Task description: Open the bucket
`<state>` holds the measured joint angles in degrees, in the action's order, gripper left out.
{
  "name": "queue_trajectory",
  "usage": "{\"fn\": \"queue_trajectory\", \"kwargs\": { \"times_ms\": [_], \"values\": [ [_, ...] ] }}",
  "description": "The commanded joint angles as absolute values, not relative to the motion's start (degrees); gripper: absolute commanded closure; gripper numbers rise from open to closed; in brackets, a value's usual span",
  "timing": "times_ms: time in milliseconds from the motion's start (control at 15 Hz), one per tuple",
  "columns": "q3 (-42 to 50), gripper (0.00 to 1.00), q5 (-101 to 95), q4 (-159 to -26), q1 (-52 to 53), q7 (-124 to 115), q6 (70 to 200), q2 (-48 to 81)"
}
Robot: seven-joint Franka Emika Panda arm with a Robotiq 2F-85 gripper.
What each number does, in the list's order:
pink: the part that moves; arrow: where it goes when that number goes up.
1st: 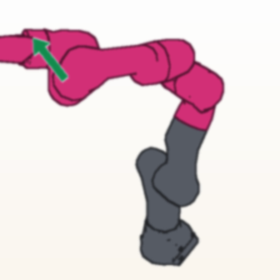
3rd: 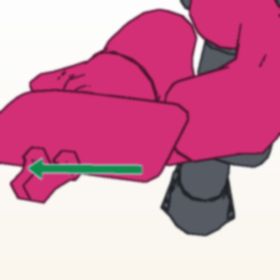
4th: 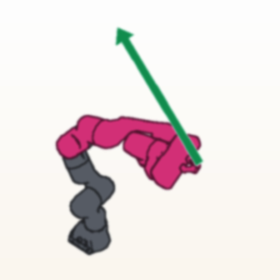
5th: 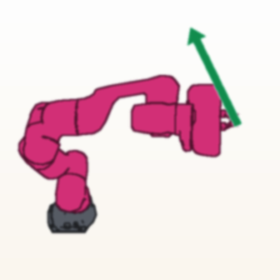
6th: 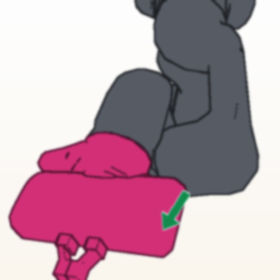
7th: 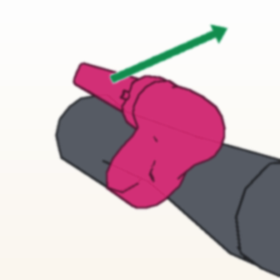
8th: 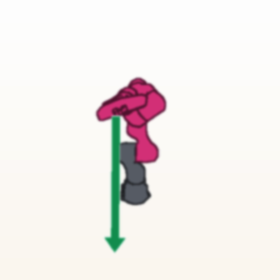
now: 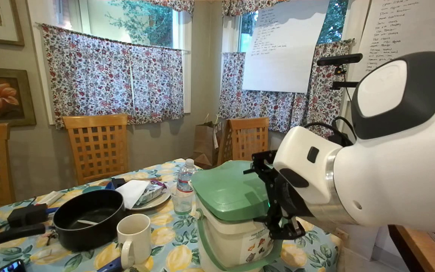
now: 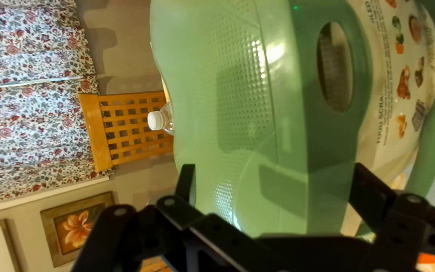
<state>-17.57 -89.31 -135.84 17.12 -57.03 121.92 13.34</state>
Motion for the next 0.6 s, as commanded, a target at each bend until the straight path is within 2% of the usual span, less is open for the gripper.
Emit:
{"fn": "queue_trajectory", "kwargs": {
  "times_ms": [0, 533],
  "values": [
    [-17.76, 0.0, -90.18, -137.73, 17.25, -58.38, 120.52, 9.91],
    [-17.1, 0.0, -85.9, -141.89, 16.15, -55.08, 119.5, 0.09]
  ]
}}
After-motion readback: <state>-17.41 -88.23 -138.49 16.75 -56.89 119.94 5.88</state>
